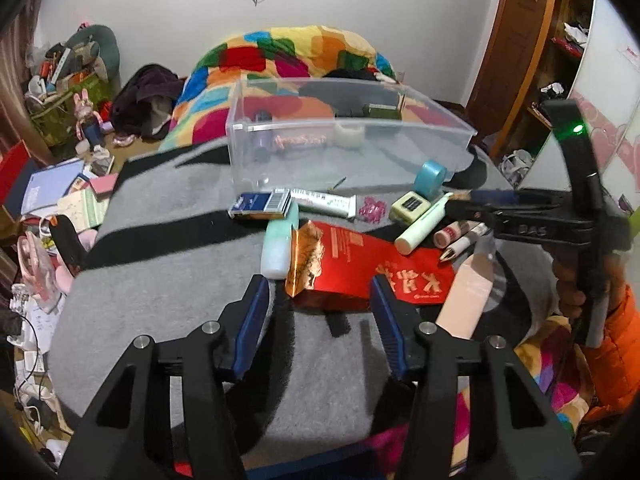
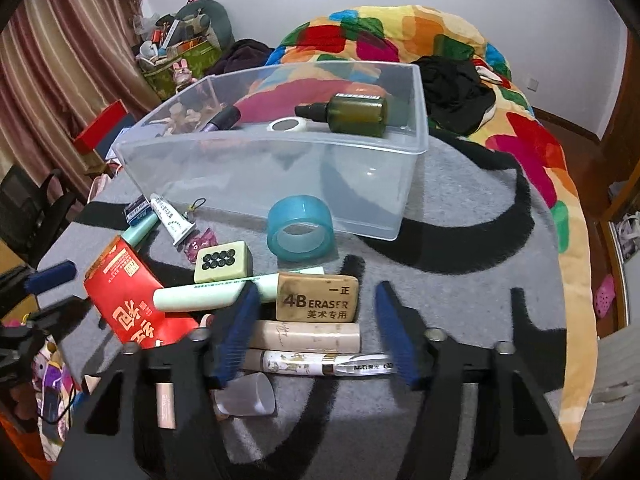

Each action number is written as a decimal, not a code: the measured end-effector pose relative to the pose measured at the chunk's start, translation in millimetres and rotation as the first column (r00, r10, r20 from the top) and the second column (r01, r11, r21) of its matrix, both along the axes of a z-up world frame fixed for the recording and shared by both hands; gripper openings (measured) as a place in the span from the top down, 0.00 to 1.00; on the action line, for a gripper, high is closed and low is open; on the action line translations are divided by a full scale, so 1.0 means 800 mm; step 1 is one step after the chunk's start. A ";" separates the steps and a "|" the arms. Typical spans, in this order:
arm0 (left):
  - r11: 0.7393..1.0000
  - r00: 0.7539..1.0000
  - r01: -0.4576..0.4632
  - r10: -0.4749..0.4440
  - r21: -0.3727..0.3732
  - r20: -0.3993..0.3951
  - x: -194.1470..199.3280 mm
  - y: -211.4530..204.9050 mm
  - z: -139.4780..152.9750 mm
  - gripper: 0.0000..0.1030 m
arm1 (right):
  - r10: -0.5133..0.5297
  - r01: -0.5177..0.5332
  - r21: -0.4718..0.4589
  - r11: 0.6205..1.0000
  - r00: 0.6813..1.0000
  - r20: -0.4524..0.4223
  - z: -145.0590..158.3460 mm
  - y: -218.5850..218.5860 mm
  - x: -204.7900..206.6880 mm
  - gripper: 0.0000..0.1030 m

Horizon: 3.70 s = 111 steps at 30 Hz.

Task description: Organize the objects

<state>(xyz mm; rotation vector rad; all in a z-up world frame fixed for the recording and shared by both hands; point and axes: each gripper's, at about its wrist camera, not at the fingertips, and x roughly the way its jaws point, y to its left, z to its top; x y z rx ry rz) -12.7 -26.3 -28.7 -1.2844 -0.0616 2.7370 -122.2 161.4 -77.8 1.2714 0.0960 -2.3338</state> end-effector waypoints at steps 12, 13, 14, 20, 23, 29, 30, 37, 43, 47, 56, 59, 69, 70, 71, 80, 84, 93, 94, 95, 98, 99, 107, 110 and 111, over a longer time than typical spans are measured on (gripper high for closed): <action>0.975 0.974 0.221 -0.221 0.009 0.047 -0.029 0.086 -0.014 0.45 | -0.051 0.048 -0.050 0.998 0.997 -0.065 0.035 0.028 0.010 0.64; 0.970 0.968 0.244 -0.244 0.008 0.055 -0.031 0.096 -0.017 0.45 | -0.059 0.055 -0.056 0.997 0.996 -0.073 0.040 0.033 0.012 0.64; 0.965 0.963 0.263 -0.263 0.009 0.061 -0.033 0.103 -0.019 0.45 | -0.064 0.059 -0.060 0.996 0.995 -0.079 0.043 0.037 0.014 0.64; 0.936 0.930 0.353 -0.350 -0.011 0.110 -0.048 0.142 -0.038 0.45 | -0.082 0.075 -0.078 0.994 0.992 -0.094 0.053 0.054 0.027 0.64; 0.931 0.927 0.364 -0.360 -0.014 0.106 -0.055 0.150 -0.041 0.45 | -0.084 0.077 -0.070 0.995 0.991 -0.102 0.053 0.057 0.032 0.64; 0.938 0.934 0.345 -0.346 0.027 0.093 -0.058 0.140 -0.038 0.74 | -0.084 0.076 -0.076 0.994 0.991 -0.102 0.054 0.060 0.035 0.64; 0.940 0.936 0.339 -0.341 0.035 0.090 -0.057 0.136 -0.036 0.76 | -0.083 0.075 -0.078 0.994 0.991 -0.101 0.054 0.060 0.035 0.64; 0.960 0.960 0.273 -0.276 0.062 0.040 -0.046 0.102 -0.014 0.85 | -0.070 0.061 -0.089 0.994 0.992 -0.105 0.058 0.049 0.033 0.64; 0.975 0.978 0.207 -0.208 0.077 0.006 -0.045 0.072 0.002 0.86 | -0.058 0.047 -0.099 0.994 0.992 -0.116 0.066 0.040 0.029 0.64; 0.982 0.986 0.164 -0.161 0.091 -0.039 -0.047 0.052 0.021 0.86 | -0.059 0.046 -0.107 0.993 0.990 -0.130 0.073 0.034 0.024 0.64; 0.988 0.989 0.082 -0.063 0.134 -0.136 -0.059 0.011 0.067 0.97 | -0.050 0.030 -0.124 0.992 0.985 -0.167 0.092 0.015 0.007 0.64; 0.990 0.986 0.071 -0.051 0.126 -0.159 -0.065 0.006 0.075 0.97 | -0.049 0.027 -0.124 0.992 0.983 -0.174 0.096 0.008 -0.002 0.64; 0.998 0.997 0.057 -0.057 0.005 -0.042 -0.090 0.009 0.024 0.55 | -0.049 0.033 -0.101 0.994 0.985 -0.164 0.088 0.001 -0.029 0.64; 0.999 0.998 0.046 -0.046 0.007 -0.033 -0.092 0.005 0.018 0.53 | -0.052 0.036 -0.099 0.994 0.985 -0.163 0.087 0.001 -0.033 0.64; 0.999 0.999 0.043 -0.043 0.013 -0.025 -0.095 0.003 0.015 0.50 | -0.054 0.039 -0.097 0.995 0.985 -0.161 0.087 -0.001 -0.038 0.64; 0.998 0.999 0.042 -0.043 0.049 0.022 -0.091 -0.008 -0.005 0.33 | -0.061 0.055 -0.060 0.997 0.994 -0.091 0.068 -0.022 -0.087 0.64; 0.998 0.999 0.035 -0.036 0.054 0.036 -0.075 -0.015 -0.011 0.27 | -0.038 0.036 -0.034 0.999 0.997 -0.071 0.057 -0.035 -0.094 0.64; 0.991 0.993 0.005 -0.021 0.137 0.113 -0.060 -0.029 -0.042 0.25 | -0.019 0.018 -0.021 1.000 0.997 -0.080 0.060 -0.039 -0.084 0.56; 0.989 0.994 -0.002 -0.013 0.145 0.108 -0.057 -0.030 -0.042 0.25 | -0.019 0.017 -0.024 1.000 0.996 -0.087 0.063 -0.038 -0.080 0.55; 0.989 0.994 -0.004 -0.012 0.148 0.106 -0.055 -0.030 -0.041 0.25 | -0.017 0.014 -0.028 1.000 0.995 -0.095 0.066 -0.035 -0.075 0.54; 0.987 0.995 0.003 -0.020 0.160 0.103 -0.047 -0.026 -0.041 0.25 | -0.006 0.002 -0.040 0.999 0.993 -0.116 0.076 -0.027 -0.058 0.52; 0.987 0.995 0.007 -0.024 0.161 0.102 -0.044 -0.024 -0.041 0.25 | -0.002 -0.004 -0.044 0.999 0.993 -0.122 0.078 -0.026 -0.053 0.50; 0.983 0.993 0.024 -0.045 0.183 0.111 -0.040 -0.010 -0.039 0.25 | 0.120 -0.125 -0.035 0.992 0.984 -0.132 0.071 -0.034 -0.005 0.43; 0.982 0.993 0.024 -0.045 0.188 0.108 -0.043 -0.005 -0.039 0.25 | 0.123 -0.125 -0.012 0.992 0.986 -0.111 0.055 -0.032 -0.003 0.43; 0.981 0.994 0.021 -0.042 0.192 0.103 -0.042 -0.005 -0.040 0.25 | 0.113 -0.115 -0.009 0.993 0.988 -0.101 0.049 -0.028 -0.004 0.43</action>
